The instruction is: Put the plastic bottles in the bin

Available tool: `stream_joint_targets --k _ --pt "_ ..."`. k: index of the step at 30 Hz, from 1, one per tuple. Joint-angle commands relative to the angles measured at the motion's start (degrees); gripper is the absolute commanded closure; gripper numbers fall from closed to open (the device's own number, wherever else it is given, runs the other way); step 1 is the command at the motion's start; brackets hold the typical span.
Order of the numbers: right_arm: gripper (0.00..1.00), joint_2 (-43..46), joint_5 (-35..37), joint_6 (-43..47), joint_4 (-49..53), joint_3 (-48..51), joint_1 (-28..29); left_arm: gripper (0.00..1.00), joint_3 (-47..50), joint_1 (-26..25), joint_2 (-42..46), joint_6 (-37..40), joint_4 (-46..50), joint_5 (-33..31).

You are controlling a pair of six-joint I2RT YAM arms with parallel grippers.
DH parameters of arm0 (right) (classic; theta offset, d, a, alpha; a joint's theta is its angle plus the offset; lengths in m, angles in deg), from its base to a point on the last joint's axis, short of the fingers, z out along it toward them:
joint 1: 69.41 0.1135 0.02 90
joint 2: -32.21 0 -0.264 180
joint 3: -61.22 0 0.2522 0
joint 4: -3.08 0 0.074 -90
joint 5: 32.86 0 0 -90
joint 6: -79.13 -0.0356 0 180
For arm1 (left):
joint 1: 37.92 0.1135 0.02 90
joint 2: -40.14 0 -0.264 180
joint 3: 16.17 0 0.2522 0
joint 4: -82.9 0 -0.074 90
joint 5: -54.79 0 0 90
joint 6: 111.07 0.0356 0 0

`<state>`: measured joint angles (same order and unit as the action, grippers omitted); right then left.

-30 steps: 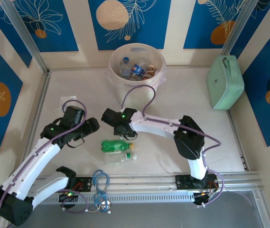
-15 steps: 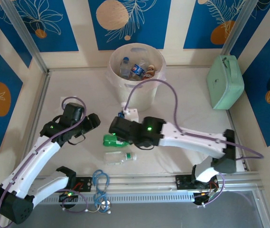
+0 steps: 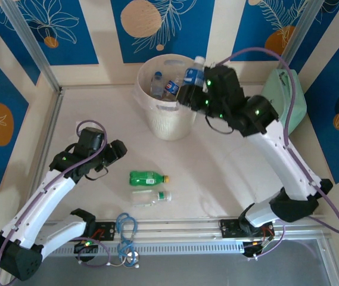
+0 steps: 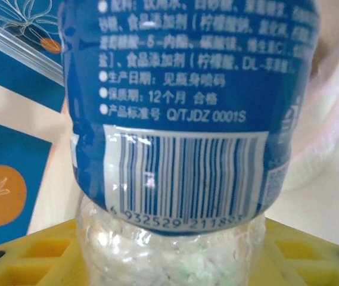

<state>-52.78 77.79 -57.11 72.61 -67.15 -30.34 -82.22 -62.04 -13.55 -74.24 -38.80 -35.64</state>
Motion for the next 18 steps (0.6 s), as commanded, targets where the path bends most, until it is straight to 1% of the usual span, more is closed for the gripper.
stream_joint_targets --k 1,4,7,10,12,14,18 --pt "0.47 -6.0 -13.3 4.8 2.1 -6.5 -4.8 0.19 1.8 0.6 0.9 -2.4 -0.7 2.3" --pt "0.47 -11.6 -14.8 7.5 4.2 -13.6 -7.7 0.19 3.1 0.7 0.8 -3.1 -1.5 3.5" --pt "0.47 -18.0 -16.7 8.3 8.6 -21.8 -10.9 0.19 4.1 0.7 0.8 -3.4 -1.5 3.9" --pt "0.45 -23.0 -16.7 9.5 12.1 -27.6 -12.5 0.19 5.3 0.6 1.0 -4.3 -1.8 4.6" --pt "0.43 -24.7 -17.1 9.5 12.7 -28.6 -13.5 0.19 6.2 0.5 1.2 -4.8 -1.9 4.9" --pt "0.39 -26.0 -17.0 9.5 12.1 -28.1 -14.3 0.19 7.0 0.3 1.5 -5.7 -2.0 5.1" --pt "0.37 -28.5 -19.1 9.4 12.0 -29.3 -16.2 0.19 8.4 -0.4 1.8 -7.1 -2.2 5.3"
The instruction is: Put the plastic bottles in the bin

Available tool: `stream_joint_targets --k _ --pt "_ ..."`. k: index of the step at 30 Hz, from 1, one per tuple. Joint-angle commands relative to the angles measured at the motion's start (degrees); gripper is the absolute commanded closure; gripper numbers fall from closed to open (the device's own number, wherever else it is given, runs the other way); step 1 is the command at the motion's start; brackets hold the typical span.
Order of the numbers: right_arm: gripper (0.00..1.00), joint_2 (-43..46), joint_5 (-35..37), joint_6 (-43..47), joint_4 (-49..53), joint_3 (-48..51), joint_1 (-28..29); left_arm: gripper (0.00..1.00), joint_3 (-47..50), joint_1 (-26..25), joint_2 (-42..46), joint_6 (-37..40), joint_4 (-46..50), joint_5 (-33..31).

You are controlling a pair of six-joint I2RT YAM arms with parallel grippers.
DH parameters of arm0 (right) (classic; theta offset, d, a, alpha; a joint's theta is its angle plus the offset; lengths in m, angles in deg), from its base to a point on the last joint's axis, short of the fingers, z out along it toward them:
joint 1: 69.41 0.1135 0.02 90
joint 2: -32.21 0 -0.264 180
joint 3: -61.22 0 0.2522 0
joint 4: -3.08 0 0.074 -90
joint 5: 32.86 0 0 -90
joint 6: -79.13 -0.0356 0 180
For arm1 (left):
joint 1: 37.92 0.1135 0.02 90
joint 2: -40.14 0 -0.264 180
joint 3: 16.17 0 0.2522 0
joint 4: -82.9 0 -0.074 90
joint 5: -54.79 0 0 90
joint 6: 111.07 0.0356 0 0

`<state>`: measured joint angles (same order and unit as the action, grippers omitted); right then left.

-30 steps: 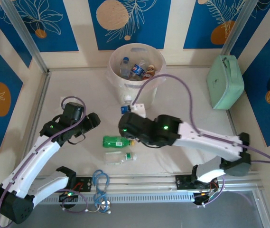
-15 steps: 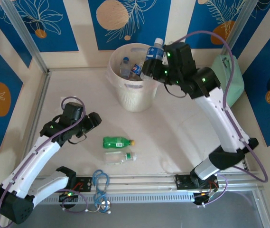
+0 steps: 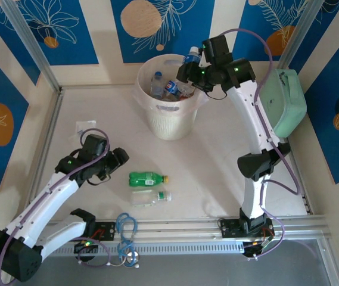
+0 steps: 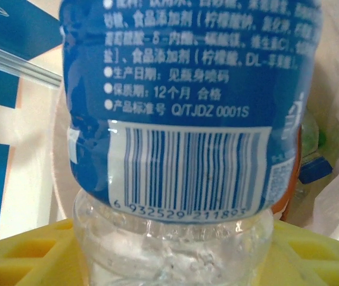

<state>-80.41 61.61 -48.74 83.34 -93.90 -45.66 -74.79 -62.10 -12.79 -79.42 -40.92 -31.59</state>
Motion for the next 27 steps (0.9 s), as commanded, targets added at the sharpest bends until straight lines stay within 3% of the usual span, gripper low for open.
stream_joint_targets --k 1,3,5,11,15,21,27 --pt "0.34 -1.6 -2.9 1.1 1.9 -3.5 -1.2 0.2 1.5 -0.5 1.3 -2.3 -0.2 1.2" --pt "0.21 -2.5 -2.6 1.4 3.0 -4.8 -1.5 0.19 2.2 -0.9 1.6 -3.2 -0.2 1.2" --pt "0.17 -2.4 -2.3 1.5 3.3 -4.6 -1.7 0.18 3.0 -1.7 1.8 -4.2 -0.3 1.0" --pt "0.15 0.4 -0.1 2.1 3.3 -3.6 -0.9 0.17 4.7 -4.2 1.3 -8.0 -1.6 0.9" --pt "0.15 5.3 3.8 4.5 2.7 -0.9 2.9 0.16 4.6 -6.1 0.8 -10.6 -1.9 0.1" --pt "0.13 19.1 13.5 9.4 -3.1 16.8 15.8 0.15 5.7 -8.5 -0.1 -16.3 -3.0 -1.2" --pt "0.13 30.5 17.4 5.8 -7.0 35.6 25.5 0.14 5.5 -11.1 -4.8 -19.9 -6.5 -0.7"
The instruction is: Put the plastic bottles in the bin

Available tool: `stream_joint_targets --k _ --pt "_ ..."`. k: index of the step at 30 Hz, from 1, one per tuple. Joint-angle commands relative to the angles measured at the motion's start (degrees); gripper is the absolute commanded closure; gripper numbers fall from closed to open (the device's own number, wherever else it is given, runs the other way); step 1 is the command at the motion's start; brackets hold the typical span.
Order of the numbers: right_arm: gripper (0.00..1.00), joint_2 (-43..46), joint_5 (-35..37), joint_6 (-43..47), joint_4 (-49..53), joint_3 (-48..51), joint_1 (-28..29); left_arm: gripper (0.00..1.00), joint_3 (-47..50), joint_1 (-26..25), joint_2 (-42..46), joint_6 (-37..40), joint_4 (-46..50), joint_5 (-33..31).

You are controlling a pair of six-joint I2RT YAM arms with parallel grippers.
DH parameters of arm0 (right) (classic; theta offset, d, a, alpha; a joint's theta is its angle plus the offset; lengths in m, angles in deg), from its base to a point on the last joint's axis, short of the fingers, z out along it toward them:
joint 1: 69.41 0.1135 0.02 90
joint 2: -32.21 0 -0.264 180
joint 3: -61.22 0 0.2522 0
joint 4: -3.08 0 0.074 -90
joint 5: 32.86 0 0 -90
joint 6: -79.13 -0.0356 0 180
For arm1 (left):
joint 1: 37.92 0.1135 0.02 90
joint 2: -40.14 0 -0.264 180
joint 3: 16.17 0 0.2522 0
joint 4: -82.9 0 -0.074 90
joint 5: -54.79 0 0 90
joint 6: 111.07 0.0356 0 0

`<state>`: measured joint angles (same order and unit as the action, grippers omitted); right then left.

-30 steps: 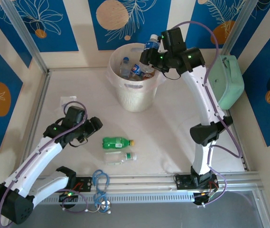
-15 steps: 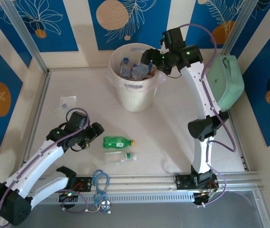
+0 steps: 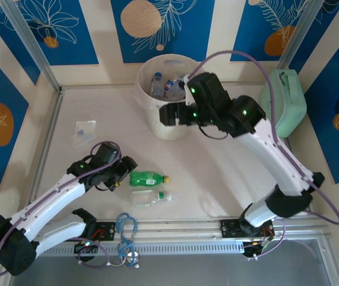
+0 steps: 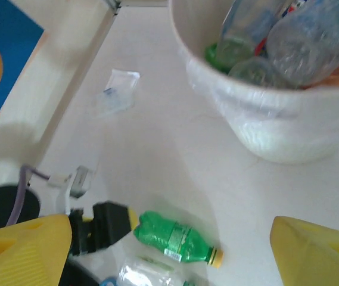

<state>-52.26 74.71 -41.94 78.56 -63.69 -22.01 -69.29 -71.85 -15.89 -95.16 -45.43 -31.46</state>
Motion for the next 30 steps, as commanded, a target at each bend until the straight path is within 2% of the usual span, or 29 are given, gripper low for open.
stream_joint_targets --k 1,5,11,30 --pt "0.13 4.0 5.2 -1.9 -2.6 8.6 3.3 0.14 -0.1 -1.8 -2.8 -4.7 -2.5 -0.6" --pt "0.13 9.8 5.6 -6.7 -4.0 19.2 6.6 0.14 0.1 -3.4 -6.0 -6.6 -4.3 -0.7" --pt "0.11 13.9 5.5 -10.2 -2.9 27.5 10.6 0.14 1.2 -3.7 -9.2 -9.1 -7.5 0.6" --pt "0.09 14.6 4.5 -14.9 -2.8 34.3 14.3 0.15 0.6 -4.6 -22.5 -14.1 -16.8 4.3"
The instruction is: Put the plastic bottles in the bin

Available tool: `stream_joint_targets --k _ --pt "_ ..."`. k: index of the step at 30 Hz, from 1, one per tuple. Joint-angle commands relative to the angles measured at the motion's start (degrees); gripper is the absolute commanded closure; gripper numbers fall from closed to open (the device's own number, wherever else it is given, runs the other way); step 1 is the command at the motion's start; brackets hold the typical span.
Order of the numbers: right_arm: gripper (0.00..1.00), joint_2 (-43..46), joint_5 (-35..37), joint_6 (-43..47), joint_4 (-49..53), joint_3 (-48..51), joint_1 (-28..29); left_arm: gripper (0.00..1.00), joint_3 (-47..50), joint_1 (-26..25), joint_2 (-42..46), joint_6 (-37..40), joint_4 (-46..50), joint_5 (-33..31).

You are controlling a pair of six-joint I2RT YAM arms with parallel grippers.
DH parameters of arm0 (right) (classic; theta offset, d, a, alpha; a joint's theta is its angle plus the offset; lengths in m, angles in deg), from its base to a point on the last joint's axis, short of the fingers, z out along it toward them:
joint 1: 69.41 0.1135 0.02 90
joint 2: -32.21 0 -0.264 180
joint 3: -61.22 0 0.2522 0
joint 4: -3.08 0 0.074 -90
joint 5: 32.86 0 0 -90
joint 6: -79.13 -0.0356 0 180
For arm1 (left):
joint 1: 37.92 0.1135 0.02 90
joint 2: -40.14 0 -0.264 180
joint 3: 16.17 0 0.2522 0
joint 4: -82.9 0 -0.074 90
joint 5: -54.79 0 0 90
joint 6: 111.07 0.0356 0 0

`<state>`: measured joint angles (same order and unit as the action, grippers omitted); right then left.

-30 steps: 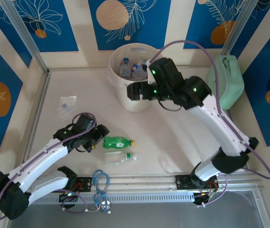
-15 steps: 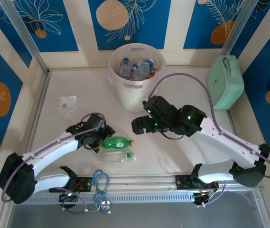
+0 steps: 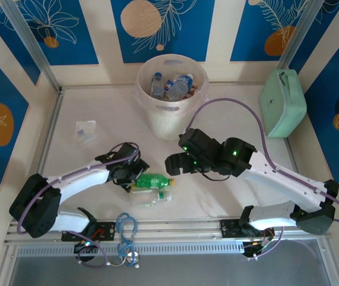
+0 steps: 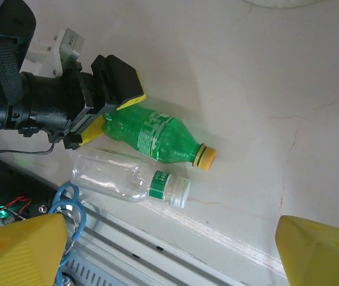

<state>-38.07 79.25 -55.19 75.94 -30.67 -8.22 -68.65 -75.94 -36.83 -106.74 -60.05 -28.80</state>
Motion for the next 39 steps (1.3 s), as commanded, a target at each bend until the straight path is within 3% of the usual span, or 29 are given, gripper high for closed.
stream_joint_targets --k 1,13,22,33,39 --pt "0.09 0.4 -0.2 -1.9 -0.4 1.8 0.6 0.15 -0.3 -0.5 -2.3 -2.6 -2.8 2.0" --pt "0.08 -2.1 -7.7 -3.1 -6.5 11.6 -1.6 0.22 -3.9 -0.5 -9.4 -2.2 -9.9 5.9" --pt "0.08 -1.5 -7.8 -3.8 -7.8 15.2 -3.2 0.35 -4.9 -0.6 -10.8 -2.6 -11.9 7.8" --pt "0.09 5.0 -3.1 -5.4 -5.3 14.4 -3.9 0.4 -8.0 -0.4 -5.1 -0.3 -8.7 7.2" --pt "0.09 14.7 1.6 -7.2 -0.9 12.5 -7.2 0.4 -13.6 -0.2 2.9 4.6 0.4 5.5"
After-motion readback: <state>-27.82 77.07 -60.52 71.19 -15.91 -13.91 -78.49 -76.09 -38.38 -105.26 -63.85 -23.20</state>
